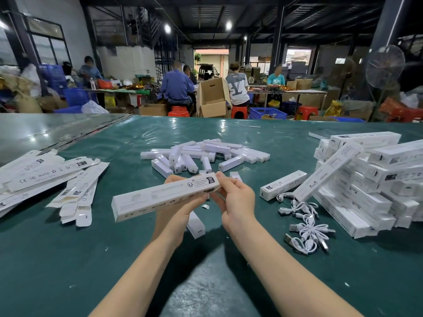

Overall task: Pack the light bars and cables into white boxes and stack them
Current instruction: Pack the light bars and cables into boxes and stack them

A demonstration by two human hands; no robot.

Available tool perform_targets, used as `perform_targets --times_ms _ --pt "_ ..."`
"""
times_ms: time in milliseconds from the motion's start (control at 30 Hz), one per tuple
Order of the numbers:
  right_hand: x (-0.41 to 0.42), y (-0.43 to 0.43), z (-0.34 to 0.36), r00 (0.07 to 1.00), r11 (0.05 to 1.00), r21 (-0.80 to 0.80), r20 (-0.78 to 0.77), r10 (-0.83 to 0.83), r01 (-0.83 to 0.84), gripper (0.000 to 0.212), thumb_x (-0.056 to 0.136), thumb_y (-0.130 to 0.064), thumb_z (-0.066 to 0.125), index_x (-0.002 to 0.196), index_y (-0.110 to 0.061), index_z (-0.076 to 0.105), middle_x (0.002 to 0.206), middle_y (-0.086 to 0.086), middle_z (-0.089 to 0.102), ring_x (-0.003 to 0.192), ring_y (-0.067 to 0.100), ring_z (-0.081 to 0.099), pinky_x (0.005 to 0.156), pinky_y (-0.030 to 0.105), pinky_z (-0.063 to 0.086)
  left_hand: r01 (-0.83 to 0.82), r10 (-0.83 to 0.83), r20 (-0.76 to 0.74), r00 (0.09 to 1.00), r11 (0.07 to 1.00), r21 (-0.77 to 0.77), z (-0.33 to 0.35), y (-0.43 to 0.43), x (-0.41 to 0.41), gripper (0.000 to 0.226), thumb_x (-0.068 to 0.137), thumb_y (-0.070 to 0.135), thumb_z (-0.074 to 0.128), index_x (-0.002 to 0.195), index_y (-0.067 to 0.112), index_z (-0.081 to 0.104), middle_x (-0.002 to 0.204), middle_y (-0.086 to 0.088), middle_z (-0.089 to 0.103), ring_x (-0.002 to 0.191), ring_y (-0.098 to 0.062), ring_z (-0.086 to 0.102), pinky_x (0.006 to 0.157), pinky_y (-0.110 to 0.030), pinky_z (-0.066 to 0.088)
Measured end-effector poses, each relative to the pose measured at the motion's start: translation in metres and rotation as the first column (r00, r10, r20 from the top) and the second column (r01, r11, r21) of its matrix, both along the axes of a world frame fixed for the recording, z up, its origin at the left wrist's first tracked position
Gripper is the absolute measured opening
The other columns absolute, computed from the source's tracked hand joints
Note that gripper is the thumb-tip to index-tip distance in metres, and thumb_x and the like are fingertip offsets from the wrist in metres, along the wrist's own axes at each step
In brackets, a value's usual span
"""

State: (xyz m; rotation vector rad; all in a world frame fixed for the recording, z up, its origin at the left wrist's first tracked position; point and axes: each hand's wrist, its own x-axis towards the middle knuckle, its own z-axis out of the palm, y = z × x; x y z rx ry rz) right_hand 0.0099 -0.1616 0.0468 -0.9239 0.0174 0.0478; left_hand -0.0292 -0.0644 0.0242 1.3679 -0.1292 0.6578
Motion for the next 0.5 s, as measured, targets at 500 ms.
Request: perform_targets --times_ms 500 --pt "-0.017 0.021 -0.006 0.953 0.979 -0.027 0.226 0.202 -0.201 0.023 0.093 -0.006 0.050 0.090 -0.021 0.067 0.081 -0.008 0.072 0.074 0.003 0.066 0.065 0.017 0.052 -0.019 0.025 0.023 0.999 0.967 -0.254 0.002 0.007 0.001 0.040 0.060 0.002 0.077 0.088 0.014 0.051 0.087 -0.009 0.068 0.086 -0.021 0.067 0.078 -0.028 0.053"
